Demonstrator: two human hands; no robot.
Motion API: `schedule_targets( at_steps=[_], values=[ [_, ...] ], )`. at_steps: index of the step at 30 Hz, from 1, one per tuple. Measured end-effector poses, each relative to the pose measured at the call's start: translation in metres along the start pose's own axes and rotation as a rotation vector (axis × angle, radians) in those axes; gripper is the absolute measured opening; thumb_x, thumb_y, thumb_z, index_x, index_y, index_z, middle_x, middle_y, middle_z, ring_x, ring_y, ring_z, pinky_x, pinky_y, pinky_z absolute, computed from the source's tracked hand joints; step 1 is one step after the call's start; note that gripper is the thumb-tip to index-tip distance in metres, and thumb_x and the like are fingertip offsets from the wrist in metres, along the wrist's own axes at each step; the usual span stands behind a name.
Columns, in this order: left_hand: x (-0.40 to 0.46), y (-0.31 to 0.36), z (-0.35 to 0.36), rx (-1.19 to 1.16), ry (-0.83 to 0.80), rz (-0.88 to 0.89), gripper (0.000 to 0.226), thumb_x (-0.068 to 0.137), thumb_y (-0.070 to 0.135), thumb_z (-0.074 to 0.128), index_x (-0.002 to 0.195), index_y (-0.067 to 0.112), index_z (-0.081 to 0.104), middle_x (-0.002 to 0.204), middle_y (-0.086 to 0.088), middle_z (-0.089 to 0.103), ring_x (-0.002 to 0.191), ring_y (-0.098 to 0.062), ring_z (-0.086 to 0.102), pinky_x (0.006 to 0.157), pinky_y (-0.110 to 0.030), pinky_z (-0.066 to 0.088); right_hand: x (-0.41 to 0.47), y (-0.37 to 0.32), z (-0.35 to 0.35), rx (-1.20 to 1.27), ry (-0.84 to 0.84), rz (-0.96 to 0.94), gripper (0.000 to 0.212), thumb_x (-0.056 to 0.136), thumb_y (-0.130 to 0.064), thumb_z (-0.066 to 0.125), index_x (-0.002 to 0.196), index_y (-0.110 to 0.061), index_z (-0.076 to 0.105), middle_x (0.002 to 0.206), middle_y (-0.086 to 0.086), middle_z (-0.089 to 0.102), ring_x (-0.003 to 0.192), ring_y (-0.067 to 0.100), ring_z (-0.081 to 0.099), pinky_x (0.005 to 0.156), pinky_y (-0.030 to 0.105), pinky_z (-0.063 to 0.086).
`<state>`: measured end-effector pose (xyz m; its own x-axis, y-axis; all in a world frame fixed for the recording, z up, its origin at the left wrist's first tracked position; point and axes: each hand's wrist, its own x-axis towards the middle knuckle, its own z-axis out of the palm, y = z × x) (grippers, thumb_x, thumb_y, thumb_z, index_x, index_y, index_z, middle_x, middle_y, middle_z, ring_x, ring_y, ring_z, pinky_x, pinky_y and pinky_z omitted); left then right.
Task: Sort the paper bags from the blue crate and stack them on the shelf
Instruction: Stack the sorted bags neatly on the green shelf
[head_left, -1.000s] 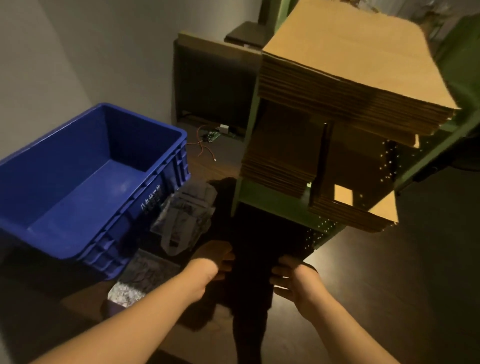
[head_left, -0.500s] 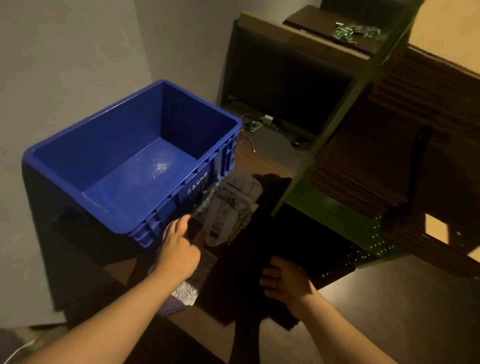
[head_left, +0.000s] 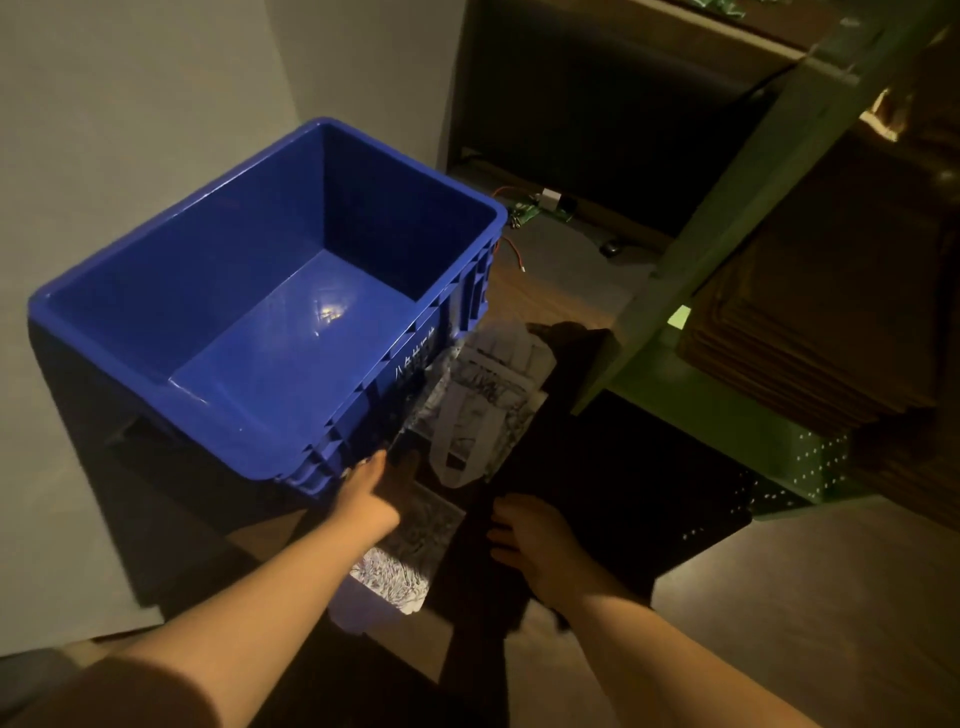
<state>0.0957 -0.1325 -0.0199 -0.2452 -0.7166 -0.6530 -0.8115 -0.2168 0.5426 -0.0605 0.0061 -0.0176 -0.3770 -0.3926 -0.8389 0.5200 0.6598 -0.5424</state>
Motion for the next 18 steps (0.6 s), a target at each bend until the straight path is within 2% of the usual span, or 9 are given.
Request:
schedule_targets(
  at_steps=[2,4,6,8,10,12,15,16,18],
  values=[
    [0.01,-0.004,0.001,0.038,-0.002,-0.004,0.059,0.105,0.018,0.055,0.16,0.025,0.035,0.165,-0.006,0.034,0.149,-0.031,0.035,0.121,-0.045,0.034,0.006,0.001,0.005,0.004,-0.017,0.005,0.045,0.099,-0.023,0.062,0.141,-0.013,0.05,0.13,0.01,0.061,0.106,0.024,0.061,0.073,0.032,0.05],
    [0.014,-0.001,0.003,0.035,0.017,-0.005,0.052,0.106,0.034,0.052,0.155,0.021,0.043,0.157,-0.01,0.045,0.14,-0.035,0.045,0.116,-0.048,0.04,0.008,0.001,0.01,0.007,-0.043,0.004,0.035,0.097,-0.025,0.064,0.13,-0.016,0.057,0.128,0.011,0.064,0.107,0.024,0.062,0.079,0.036,0.053],
    [0.014,0.008,0.007,-0.018,0.057,-0.004,0.052,0.106,0.051,0.045,0.145,0.019,0.055,0.146,-0.015,0.055,0.131,-0.036,0.053,0.108,-0.043,0.043,0.012,0.003,0.013,0.023,-0.076,0.0,0.03,0.092,-0.029,0.068,0.119,-0.019,0.064,0.123,0.012,0.069,0.109,0.028,0.065,0.096,0.046,0.054],
    [0.012,0.017,0.01,-0.037,0.084,-0.032,0.047,0.109,0.046,0.039,0.141,0.018,0.06,0.142,-0.017,0.059,0.127,-0.036,0.056,0.097,-0.037,0.043,0.013,0.003,0.015,0.065,-0.098,-0.002,0.028,0.093,-0.025,0.068,0.12,-0.016,0.067,0.115,0.01,0.074,0.105,0.028,0.069,0.103,0.05,0.052],
    [0.018,0.017,0.017,-0.149,0.067,-0.072,0.044,0.112,0.031,0.034,0.152,0.019,0.047,0.156,-0.015,0.047,0.138,-0.034,0.049,0.103,-0.037,0.041,0.014,0.003,0.012,0.094,-0.109,-0.014,0.024,0.097,-0.019,0.065,0.12,-0.013,0.068,0.109,0.008,0.076,0.099,0.025,0.071,0.097,0.045,0.055],
    [0.019,0.018,0.022,-0.243,0.034,-0.098,0.052,0.112,0.023,0.034,0.163,0.021,0.024,0.168,-0.011,0.028,0.15,-0.032,0.034,0.115,-0.037,0.032,0.015,0.005,0.008,0.086,-0.099,-0.025,0.032,0.095,-0.02,0.069,0.126,-0.012,0.067,0.114,0.008,0.075,0.105,0.026,0.07,0.1,0.046,0.054],
    [0.012,0.02,0.033,-0.373,0.024,-0.227,0.057,0.112,0.04,0.033,0.164,0.022,0.02,0.171,-0.007,0.018,0.156,-0.029,0.02,0.122,-0.035,0.018,0.016,0.012,-0.001,0.136,-0.088,-0.034,0.035,0.092,-0.018,0.073,0.126,-0.012,0.066,0.117,0.011,0.074,0.108,0.03,0.07,0.097,0.046,0.055],
    [0.01,0.017,0.039,-0.307,0.004,-0.16,0.059,0.112,0.042,0.033,0.165,0.022,0.017,0.172,-0.009,0.012,0.157,-0.029,0.016,0.123,-0.036,0.015,0.016,0.015,-0.004,0.148,-0.091,-0.033,0.038,0.09,-0.018,0.075,0.127,-0.013,0.066,0.115,0.012,0.075,0.106,0.031,0.072,0.096,0.047,0.056],
    [0.004,0.011,0.056,-0.291,-0.017,-0.17,0.062,0.111,0.039,0.039,0.164,0.016,0.018,0.172,-0.013,0.011,0.156,-0.033,0.018,0.121,-0.035,0.018,0.016,0.019,-0.01,0.106,-0.055,-0.055,0.047,0.086,-0.021,0.079,0.13,-0.017,0.064,0.116,0.01,0.075,0.105,0.03,0.072,0.097,0.05,0.056]
  ],
)
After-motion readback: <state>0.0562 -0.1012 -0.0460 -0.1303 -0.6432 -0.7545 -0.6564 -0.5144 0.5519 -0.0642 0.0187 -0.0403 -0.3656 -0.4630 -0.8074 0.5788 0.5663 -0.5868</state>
